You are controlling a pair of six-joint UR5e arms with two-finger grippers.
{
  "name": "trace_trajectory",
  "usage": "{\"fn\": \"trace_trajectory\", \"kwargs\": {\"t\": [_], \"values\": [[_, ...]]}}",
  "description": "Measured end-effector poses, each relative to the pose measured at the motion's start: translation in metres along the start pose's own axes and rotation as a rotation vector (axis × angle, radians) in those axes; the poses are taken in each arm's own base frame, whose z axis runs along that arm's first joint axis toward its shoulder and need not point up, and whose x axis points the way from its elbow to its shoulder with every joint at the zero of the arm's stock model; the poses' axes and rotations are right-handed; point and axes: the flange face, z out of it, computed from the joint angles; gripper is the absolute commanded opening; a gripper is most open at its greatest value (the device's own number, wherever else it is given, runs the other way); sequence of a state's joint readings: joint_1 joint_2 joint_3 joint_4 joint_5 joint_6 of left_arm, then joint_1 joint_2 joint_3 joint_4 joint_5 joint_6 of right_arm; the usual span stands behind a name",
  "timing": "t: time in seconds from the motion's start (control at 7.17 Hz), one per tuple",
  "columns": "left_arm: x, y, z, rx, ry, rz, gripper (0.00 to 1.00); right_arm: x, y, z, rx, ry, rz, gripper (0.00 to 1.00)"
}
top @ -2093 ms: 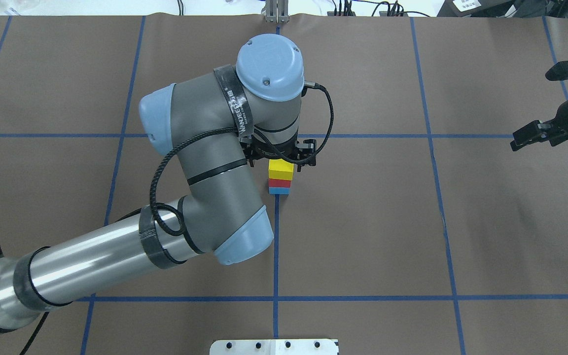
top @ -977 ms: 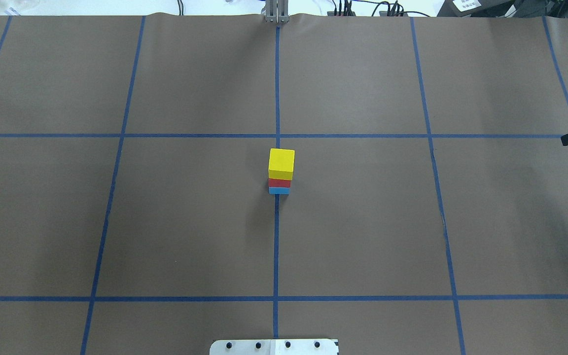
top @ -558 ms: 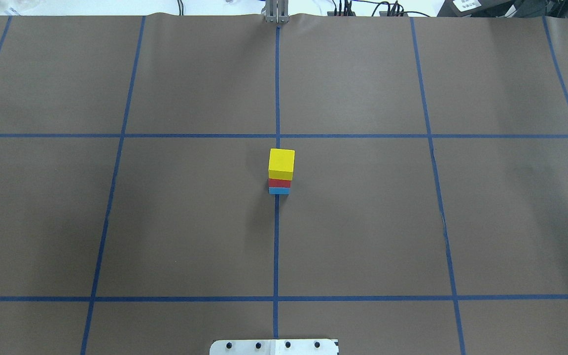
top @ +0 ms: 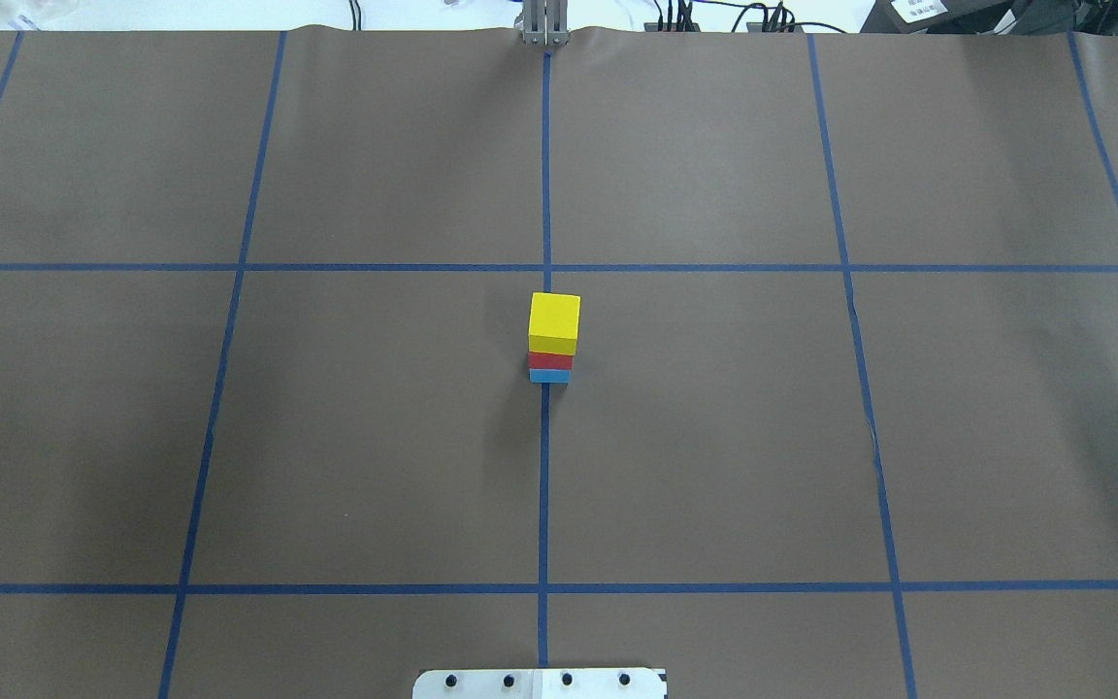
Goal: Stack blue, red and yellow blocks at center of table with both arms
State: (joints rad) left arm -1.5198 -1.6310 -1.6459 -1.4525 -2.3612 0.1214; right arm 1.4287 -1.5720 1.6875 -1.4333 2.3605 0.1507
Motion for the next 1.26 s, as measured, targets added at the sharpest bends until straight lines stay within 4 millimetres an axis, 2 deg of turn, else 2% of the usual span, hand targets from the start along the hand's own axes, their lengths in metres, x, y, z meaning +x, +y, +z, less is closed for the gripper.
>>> {"fn": "trace_trajectory", "kwargs": {"t": [0.42,0.84,1.26], "values": [[-0.005,0.004,0.005,-0.008,0.035,-0.110,0.99,0.008,0.000,0.009,-0.050,0.005,0.023,1.00],[0.004,0.005,-0.005,0.016,0.038,-0.184,0.99,0.012,-0.003,0.014,-0.086,0.006,0.064,1.00],[0.005,0.009,-0.006,0.022,0.032,-0.113,0.99,0.013,-0.003,0.014,-0.087,0.010,0.070,1.00]]}}
